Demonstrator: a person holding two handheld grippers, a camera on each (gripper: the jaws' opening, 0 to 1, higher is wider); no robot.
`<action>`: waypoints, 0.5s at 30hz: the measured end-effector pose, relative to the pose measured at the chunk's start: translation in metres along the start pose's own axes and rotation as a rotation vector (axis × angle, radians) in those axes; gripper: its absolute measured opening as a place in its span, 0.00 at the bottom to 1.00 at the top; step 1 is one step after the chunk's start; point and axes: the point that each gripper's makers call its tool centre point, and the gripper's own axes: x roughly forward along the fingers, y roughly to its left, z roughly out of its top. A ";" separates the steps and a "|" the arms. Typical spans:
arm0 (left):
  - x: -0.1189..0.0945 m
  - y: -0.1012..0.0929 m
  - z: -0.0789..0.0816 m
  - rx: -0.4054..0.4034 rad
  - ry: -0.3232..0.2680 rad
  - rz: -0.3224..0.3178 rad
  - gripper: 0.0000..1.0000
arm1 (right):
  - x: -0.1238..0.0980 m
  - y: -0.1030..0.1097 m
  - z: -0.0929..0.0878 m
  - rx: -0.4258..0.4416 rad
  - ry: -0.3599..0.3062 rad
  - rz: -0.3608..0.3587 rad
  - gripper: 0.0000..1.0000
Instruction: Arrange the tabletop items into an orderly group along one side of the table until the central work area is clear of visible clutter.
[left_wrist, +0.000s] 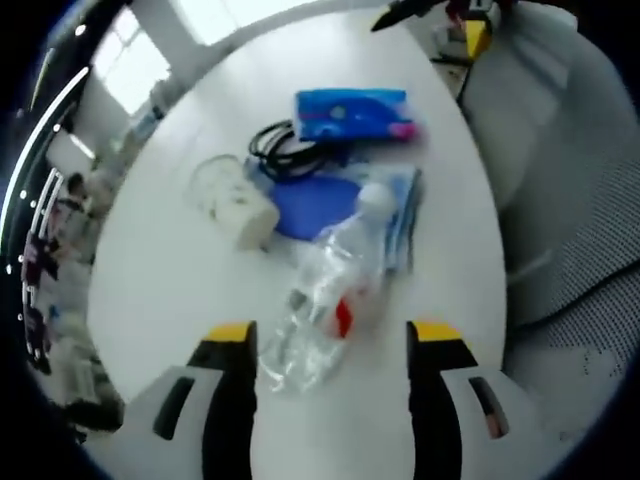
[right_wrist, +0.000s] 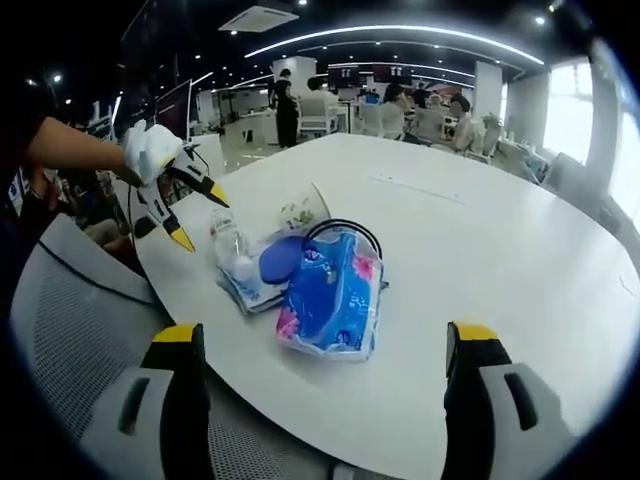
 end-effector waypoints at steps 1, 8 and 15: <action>0.001 0.002 0.000 0.004 0.014 -0.006 0.56 | 0.000 0.000 -0.001 -0.001 0.003 -0.001 1.00; 0.015 0.004 0.002 0.112 0.071 -0.093 0.51 | 0.000 -0.003 0.000 0.013 -0.002 -0.011 1.00; 0.028 0.003 -0.007 0.171 0.173 -0.161 0.44 | 0.001 -0.003 -0.003 0.014 0.017 -0.013 0.99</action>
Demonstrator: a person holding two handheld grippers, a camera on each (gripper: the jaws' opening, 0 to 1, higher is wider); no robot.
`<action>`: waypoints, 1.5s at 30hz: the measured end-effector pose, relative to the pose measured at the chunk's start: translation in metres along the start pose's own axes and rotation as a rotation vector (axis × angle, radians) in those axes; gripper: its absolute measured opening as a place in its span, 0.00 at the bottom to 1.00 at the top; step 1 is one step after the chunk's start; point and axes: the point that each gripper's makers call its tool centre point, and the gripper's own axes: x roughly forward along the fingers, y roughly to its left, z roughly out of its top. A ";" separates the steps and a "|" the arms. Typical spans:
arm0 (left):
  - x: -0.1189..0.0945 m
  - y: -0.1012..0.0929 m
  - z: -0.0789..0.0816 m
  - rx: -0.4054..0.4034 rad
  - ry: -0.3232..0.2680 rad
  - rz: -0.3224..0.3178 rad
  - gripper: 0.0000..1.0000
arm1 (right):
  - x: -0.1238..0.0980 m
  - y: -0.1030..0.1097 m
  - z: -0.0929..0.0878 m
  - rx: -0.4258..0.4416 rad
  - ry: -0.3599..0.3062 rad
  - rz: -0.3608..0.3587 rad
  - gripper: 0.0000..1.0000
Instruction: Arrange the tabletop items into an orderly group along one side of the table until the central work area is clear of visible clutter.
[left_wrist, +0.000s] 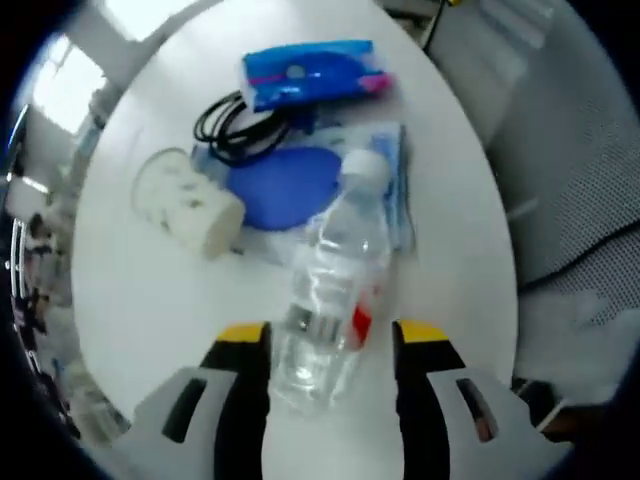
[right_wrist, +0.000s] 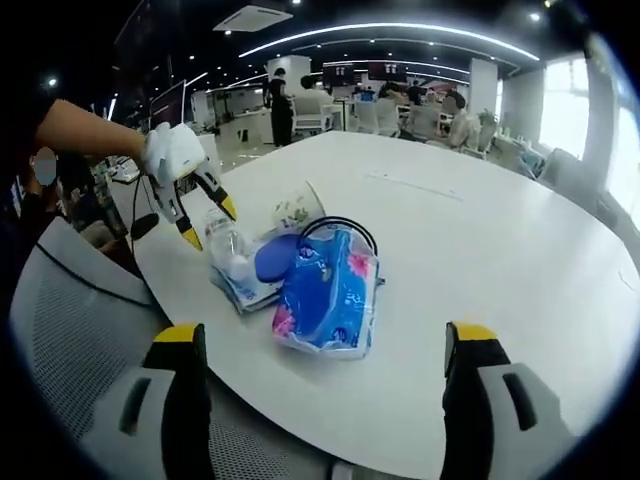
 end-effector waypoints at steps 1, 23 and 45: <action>0.002 0.001 0.000 0.008 0.006 -0.001 0.43 | 0.000 0.000 0.000 -0.003 0.001 0.000 0.99; 0.023 0.001 0.001 0.172 0.072 -0.089 0.41 | 0.001 -0.007 -0.004 0.000 0.020 -0.017 0.99; 0.028 -0.004 0.000 0.209 0.171 -0.193 0.42 | 0.000 -0.008 -0.008 -0.028 0.039 -0.028 0.96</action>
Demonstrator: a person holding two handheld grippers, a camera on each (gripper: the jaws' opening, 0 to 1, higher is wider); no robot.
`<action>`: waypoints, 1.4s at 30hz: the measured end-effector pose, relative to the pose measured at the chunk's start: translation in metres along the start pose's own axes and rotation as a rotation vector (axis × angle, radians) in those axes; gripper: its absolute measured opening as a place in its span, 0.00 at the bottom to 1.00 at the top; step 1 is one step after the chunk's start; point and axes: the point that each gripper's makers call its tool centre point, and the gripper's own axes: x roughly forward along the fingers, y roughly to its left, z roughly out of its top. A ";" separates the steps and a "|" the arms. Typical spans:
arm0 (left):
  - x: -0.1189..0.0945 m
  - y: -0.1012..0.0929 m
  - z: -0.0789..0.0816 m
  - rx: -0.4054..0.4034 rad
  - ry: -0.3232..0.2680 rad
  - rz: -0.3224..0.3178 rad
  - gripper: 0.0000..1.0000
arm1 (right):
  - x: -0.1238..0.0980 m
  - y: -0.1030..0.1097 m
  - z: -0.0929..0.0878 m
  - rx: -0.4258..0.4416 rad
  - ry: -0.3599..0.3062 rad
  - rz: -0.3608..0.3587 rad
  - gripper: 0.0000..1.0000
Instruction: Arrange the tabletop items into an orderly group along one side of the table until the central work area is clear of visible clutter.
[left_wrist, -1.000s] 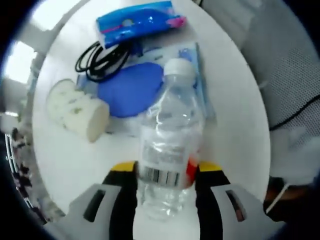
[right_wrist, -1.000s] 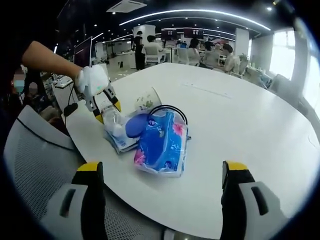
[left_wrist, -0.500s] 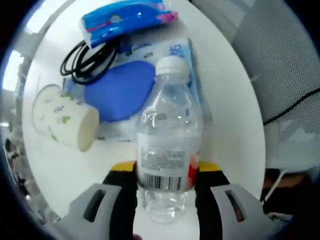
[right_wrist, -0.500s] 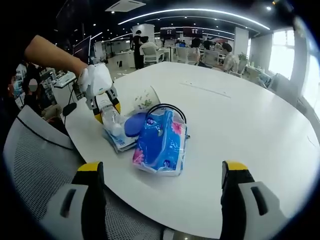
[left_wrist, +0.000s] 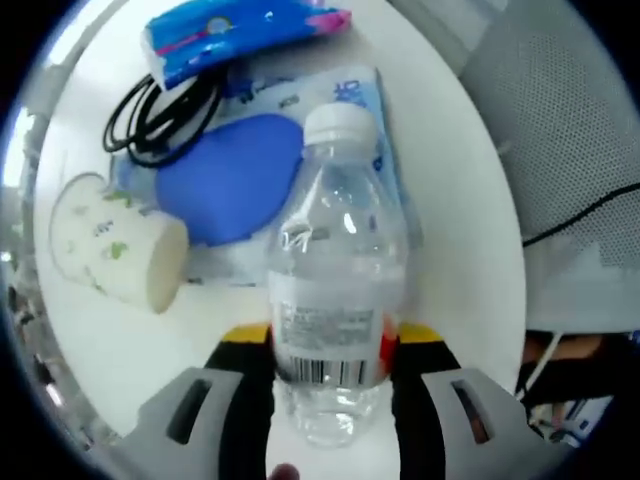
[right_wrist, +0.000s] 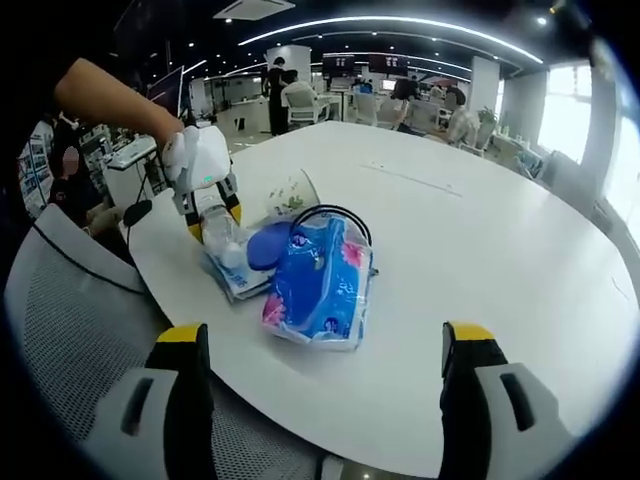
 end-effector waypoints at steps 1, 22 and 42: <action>0.000 0.000 0.000 -0.002 0.001 0.000 0.42 | 0.000 0.000 0.000 -0.002 0.001 -0.001 0.96; -0.004 -0.004 -0.003 -0.020 0.007 0.067 0.39 | -0.003 -0.006 0.004 -0.012 -0.023 -0.034 0.95; -0.051 -0.004 0.002 -0.185 -0.182 0.182 0.39 | -0.003 -0.004 0.009 -0.052 -0.036 -0.035 0.95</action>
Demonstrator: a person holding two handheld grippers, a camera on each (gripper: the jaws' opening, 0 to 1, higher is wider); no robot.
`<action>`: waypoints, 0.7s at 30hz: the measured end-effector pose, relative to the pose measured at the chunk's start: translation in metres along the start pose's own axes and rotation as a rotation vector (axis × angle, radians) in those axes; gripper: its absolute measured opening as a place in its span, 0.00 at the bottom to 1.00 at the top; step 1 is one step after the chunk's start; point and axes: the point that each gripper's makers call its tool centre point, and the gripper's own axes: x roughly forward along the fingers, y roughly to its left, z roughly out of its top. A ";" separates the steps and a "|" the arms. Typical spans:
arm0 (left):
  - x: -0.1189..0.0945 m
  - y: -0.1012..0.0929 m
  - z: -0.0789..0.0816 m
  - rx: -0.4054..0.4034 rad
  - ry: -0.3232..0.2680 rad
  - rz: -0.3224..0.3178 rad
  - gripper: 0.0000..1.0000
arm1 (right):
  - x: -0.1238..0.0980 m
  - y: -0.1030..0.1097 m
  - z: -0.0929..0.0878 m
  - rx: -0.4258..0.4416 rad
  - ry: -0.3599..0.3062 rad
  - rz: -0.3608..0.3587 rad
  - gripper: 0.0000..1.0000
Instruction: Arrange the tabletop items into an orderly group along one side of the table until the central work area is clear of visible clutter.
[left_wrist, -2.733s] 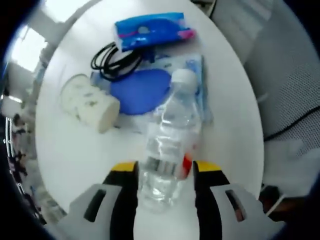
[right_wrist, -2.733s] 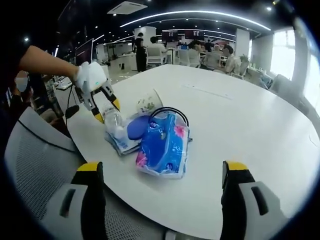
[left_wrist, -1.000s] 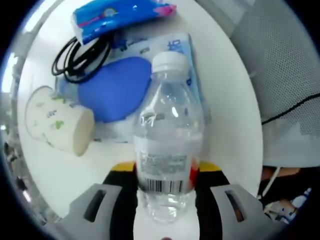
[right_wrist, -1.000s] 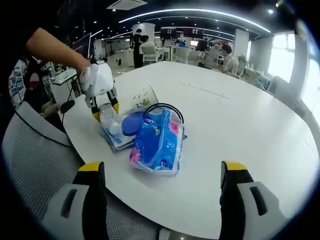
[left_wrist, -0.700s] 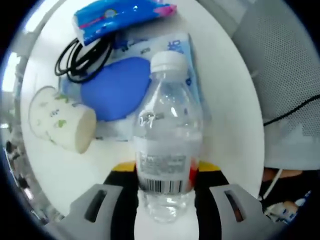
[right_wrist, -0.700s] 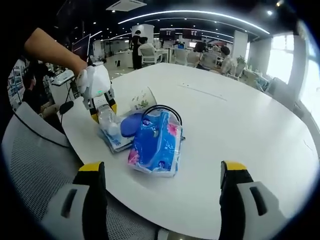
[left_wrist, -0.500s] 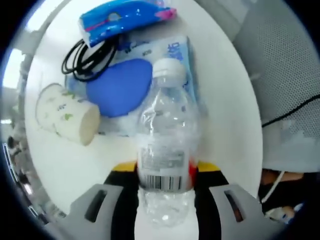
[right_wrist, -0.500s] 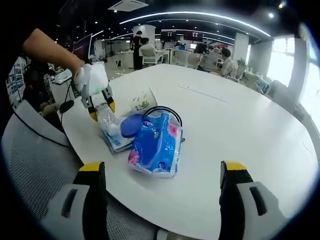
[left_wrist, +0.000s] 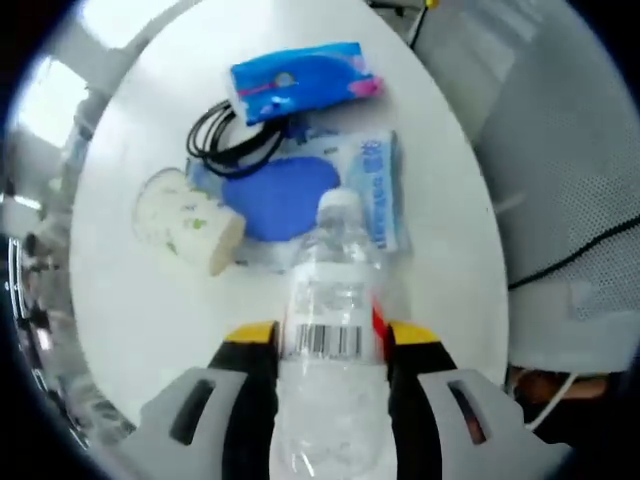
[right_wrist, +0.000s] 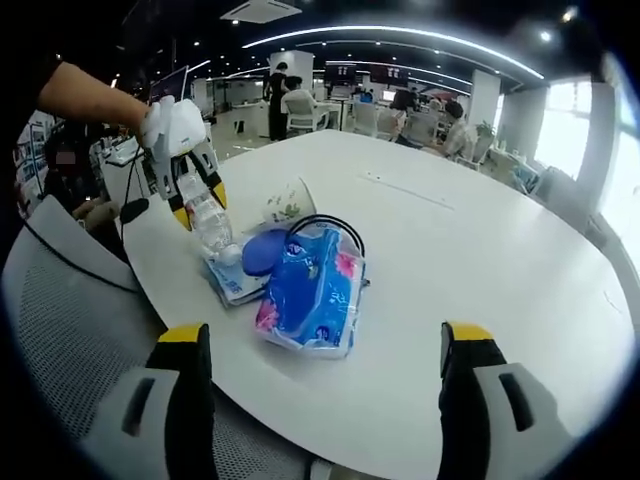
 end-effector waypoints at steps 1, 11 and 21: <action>-0.001 -0.001 0.000 -0.013 -0.006 0.004 0.39 | 0.000 0.000 0.000 -0.004 0.000 0.000 0.95; -0.015 -0.003 -0.004 -0.125 -0.083 0.033 0.38 | 0.001 0.007 0.001 -0.038 0.001 0.023 0.95; -0.006 -0.009 -0.018 -0.213 -0.058 0.006 0.39 | 0.002 0.008 0.000 -0.040 0.006 0.036 0.94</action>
